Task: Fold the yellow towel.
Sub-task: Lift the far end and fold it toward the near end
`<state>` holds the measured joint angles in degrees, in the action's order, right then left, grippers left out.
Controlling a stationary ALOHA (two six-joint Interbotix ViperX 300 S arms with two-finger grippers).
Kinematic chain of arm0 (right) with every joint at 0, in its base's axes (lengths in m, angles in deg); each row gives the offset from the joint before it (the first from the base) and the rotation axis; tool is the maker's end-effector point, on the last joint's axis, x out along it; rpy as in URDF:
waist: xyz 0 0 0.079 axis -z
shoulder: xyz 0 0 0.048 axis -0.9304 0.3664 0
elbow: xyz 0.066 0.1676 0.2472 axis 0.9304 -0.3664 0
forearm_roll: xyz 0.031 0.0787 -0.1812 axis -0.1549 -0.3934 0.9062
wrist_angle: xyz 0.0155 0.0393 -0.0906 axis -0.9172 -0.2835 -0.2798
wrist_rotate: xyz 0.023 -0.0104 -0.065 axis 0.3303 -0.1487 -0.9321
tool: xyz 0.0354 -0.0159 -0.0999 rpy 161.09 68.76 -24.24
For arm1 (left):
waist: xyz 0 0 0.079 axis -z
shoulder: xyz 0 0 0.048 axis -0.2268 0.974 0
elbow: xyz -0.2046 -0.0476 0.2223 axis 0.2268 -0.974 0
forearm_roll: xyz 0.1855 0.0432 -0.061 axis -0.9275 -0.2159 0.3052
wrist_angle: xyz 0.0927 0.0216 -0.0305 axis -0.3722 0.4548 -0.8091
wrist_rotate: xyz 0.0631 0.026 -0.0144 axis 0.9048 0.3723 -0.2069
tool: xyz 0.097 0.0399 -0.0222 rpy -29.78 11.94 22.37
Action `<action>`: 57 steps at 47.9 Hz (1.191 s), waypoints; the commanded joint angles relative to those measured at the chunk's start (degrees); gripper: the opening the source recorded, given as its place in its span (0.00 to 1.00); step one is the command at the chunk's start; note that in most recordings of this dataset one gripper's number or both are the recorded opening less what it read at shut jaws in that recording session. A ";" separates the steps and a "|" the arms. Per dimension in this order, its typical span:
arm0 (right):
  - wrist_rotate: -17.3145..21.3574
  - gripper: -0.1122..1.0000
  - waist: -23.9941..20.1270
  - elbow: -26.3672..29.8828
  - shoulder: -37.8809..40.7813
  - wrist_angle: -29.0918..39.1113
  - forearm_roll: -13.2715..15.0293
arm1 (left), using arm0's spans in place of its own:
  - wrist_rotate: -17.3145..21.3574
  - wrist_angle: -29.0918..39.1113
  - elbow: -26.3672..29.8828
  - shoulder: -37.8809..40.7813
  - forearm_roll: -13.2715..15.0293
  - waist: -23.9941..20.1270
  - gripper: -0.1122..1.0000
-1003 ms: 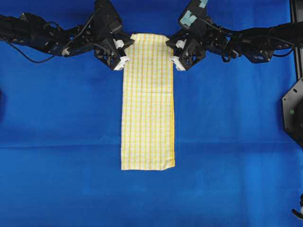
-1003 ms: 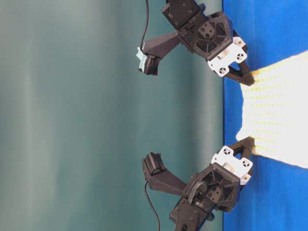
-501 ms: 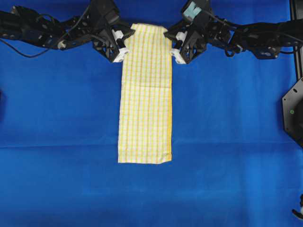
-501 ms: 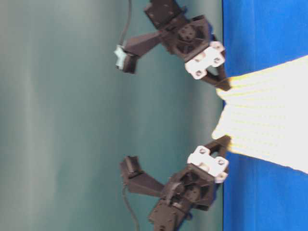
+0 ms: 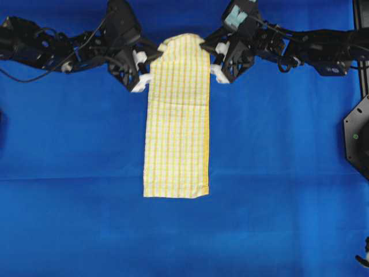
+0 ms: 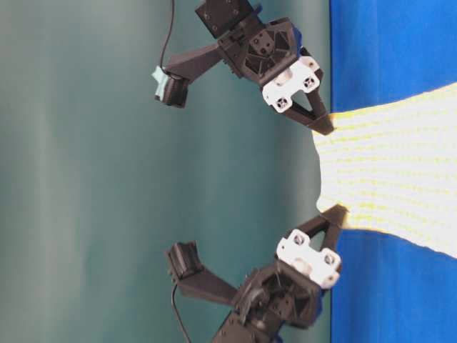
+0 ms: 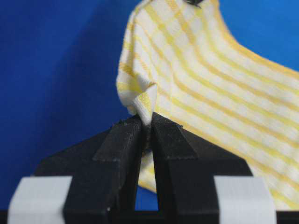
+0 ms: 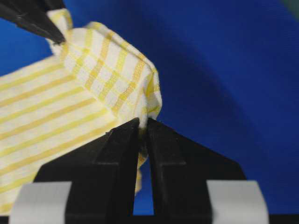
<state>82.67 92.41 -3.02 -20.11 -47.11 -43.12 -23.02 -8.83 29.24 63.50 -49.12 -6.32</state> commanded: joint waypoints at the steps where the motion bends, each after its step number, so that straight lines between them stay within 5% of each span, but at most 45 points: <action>1: 0.44 0.15 -1.76 -0.35 -2.55 0.09 -0.26 | -1.23 -0.53 -1.23 -3.43 0.18 2.02 0.13; 30: 0.62 0.15 -23.47 -6.50 -5.89 -0.79 -13.80 | -14.68 -5.19 -7.03 -7.82 0.09 25.31 0.13; 57: 0.53 0.15 -33.05 -5.54 -5.36 -1.41 -17.14 | -15.47 -5.27 -5.10 -6.15 0.18 33.93 0.13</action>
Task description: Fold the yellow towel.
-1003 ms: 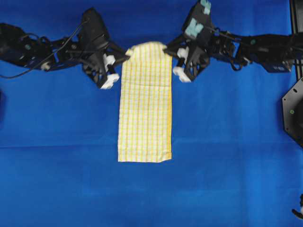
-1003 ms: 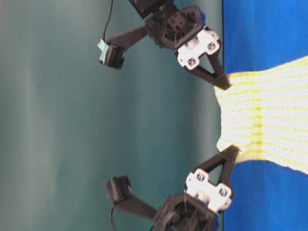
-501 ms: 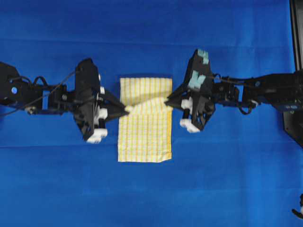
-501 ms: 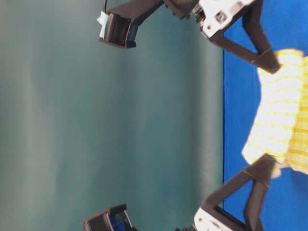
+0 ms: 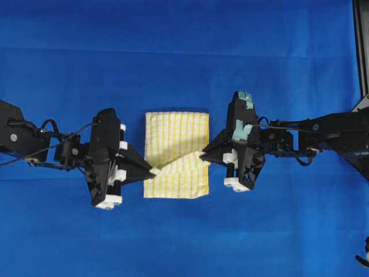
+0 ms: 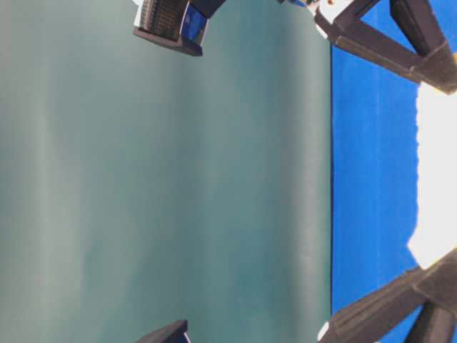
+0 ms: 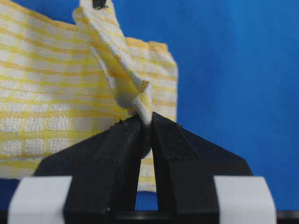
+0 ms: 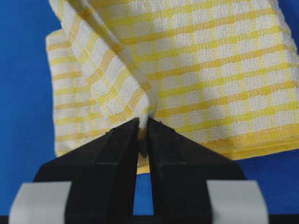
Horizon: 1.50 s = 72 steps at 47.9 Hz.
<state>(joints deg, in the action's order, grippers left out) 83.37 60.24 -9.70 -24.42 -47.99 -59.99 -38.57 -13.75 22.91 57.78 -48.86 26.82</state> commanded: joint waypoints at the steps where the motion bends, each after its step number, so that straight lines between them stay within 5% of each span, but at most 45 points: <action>1: -0.18 0.15 -0.97 1.23 -0.88 -0.44 -0.26 | 0.09 -0.35 1.23 -0.18 -0.09 0.88 0.13; 34: -0.62 0.16 -1.67 2.29 1.49 -0.35 -0.09 | 0.62 0.70 0.97 4.92 -0.09 -1.14 0.14; 39: -0.79 0.34 -1.76 2.37 0.88 0.09 0.00 | 1.05 1.93 0.88 2.99 -0.18 -1.67 0.14; 43: -1.49 0.58 -1.76 2.11 -0.97 0.88 0.09 | 1.49 4.04 0.88 -0.26 -0.44 -1.67 0.24; 47: -2.81 0.78 -1.67 1.41 -4.22 1.76 0.53 | 2.99 7.73 0.44 -4.92 -0.70 -1.67 0.45; 54: -6.50 0.75 -1.14 -0.44 -12.48 4.13 0.88 | 5.63 11.78 -0.88 -11.25 -0.70 -1.67 0.79; 72: -14.50 0.75 3.52 -7.12 -36.74 15.82 1.23 | 7.56 14.41 -8.79 -27.42 -0.70 -1.93 0.73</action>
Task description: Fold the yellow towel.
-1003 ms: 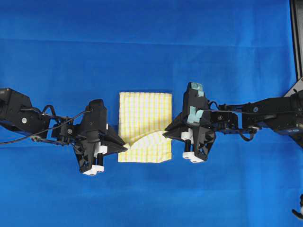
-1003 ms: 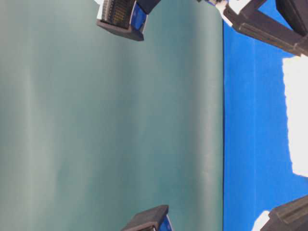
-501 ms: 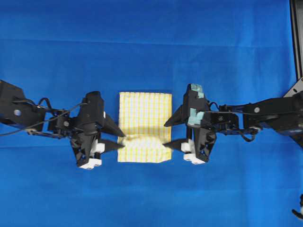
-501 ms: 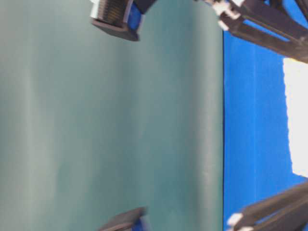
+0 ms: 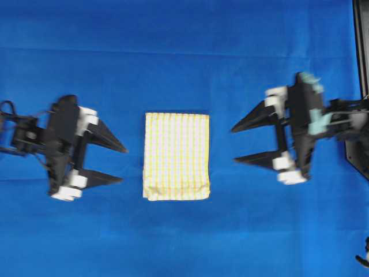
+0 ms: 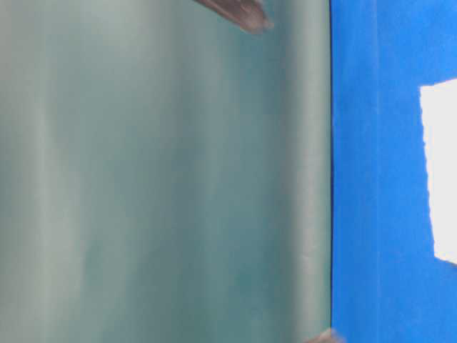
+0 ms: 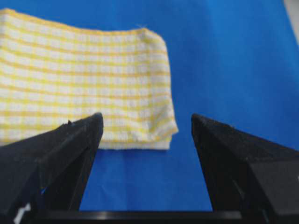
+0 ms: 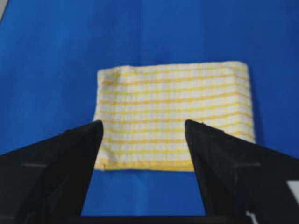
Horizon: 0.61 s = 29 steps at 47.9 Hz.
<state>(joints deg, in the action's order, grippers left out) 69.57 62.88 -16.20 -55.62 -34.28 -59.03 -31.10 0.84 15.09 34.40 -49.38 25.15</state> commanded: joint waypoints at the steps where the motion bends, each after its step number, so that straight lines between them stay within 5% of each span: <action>1: -0.88 0.75 1.14 -0.97 -7.03 2.81 0.53 | 0.18 -0.26 -1.49 -5.27 -0.18 -0.35 0.73; 11: -1.32 0.74 2.02 -2.81 -18.90 11.34 4.57 | 1.14 0.00 -7.91 -17.84 -0.70 -1.93 0.73; 22: -1.32 0.74 5.54 -6.24 -28.39 17.14 7.56 | 9.58 3.78 -12.13 -30.94 -0.97 -2.55 0.73; 29: -1.32 0.74 7.65 -9.84 -34.37 18.37 8.17 | 10.63 6.86 -15.29 -37.62 -0.97 -4.48 0.73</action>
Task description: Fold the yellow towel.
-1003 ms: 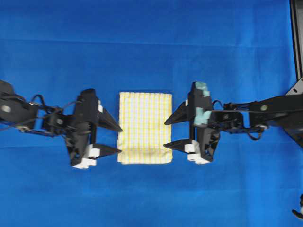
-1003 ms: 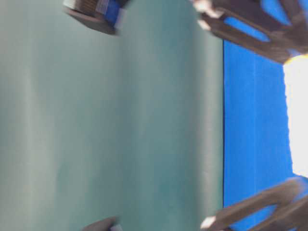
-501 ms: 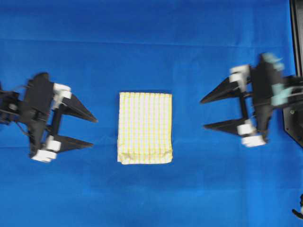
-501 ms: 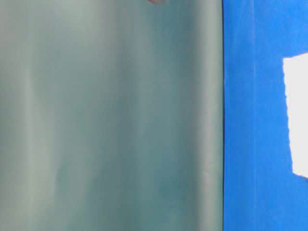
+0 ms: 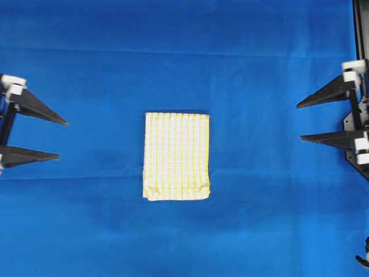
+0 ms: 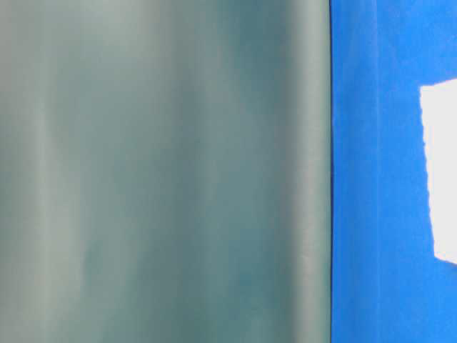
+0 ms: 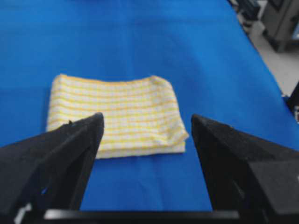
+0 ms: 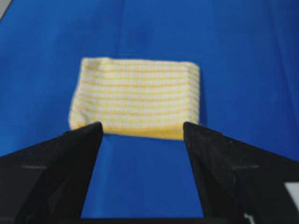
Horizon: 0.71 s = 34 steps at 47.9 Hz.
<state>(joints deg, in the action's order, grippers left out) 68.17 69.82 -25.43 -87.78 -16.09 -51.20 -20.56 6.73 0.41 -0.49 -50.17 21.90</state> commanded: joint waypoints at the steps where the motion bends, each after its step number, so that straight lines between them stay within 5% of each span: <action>1: 0.09 0.74 0.88 -1.23 -3.08 0.18 0.35 | 0.09 1.23 -1.05 -3.52 -0.18 -1.49 0.73; 11: 0.09 0.74 1.05 -5.10 -9.05 -0.09 0.35 | 1.05 2.11 -5.71 -10.20 -0.18 -4.66 0.72; 34: 0.09 0.74 1.49 -6.77 -6.15 -3.34 0.35 | 3.96 3.69 -8.17 -12.92 -0.18 -6.68 0.71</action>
<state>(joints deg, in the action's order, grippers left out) 68.17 71.05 -32.90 -94.82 -18.55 -50.94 -16.78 10.24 -8.38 -13.76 -50.17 15.48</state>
